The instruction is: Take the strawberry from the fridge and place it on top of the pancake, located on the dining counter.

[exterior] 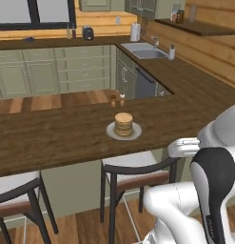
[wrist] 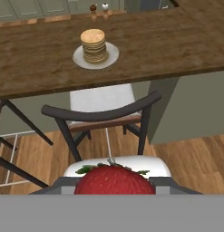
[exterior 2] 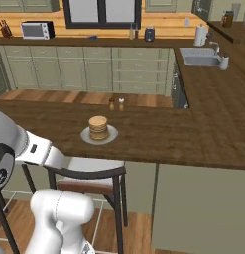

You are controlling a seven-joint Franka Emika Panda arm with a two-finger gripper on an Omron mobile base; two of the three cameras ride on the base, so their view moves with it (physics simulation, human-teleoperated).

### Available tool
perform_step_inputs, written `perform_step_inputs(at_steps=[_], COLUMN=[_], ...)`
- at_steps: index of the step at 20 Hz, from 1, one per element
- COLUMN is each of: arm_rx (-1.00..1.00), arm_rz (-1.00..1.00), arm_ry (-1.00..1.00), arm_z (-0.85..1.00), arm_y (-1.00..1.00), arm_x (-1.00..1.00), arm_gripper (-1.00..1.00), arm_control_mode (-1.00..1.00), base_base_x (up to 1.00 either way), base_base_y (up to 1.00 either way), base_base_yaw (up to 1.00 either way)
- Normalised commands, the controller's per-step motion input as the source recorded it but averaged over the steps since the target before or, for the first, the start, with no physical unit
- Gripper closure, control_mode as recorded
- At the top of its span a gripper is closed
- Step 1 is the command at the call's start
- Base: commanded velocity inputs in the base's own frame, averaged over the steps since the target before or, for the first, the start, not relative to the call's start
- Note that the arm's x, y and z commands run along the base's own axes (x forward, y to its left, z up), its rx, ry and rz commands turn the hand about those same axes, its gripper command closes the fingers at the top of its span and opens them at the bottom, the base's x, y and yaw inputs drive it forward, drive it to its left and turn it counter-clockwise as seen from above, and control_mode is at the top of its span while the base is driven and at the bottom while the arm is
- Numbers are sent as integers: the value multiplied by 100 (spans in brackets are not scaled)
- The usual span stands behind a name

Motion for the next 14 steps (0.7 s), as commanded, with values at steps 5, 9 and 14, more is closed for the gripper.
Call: perform_step_inputs(at_steps=[5,9,14], arm_rx=[0,0,0], arm_rz=[0,0,4], arm_ry=[0,0,0], arm_z=[0,0,1], arm_y=[0,0,1], arm_x=[0,0,15], arm_gripper=[100,100,100], arm_control_mode=[100,100,-100], base_base_x=[38,64,15], base_base_y=[33,23,12], base_base_yaw=[-3,0,3])
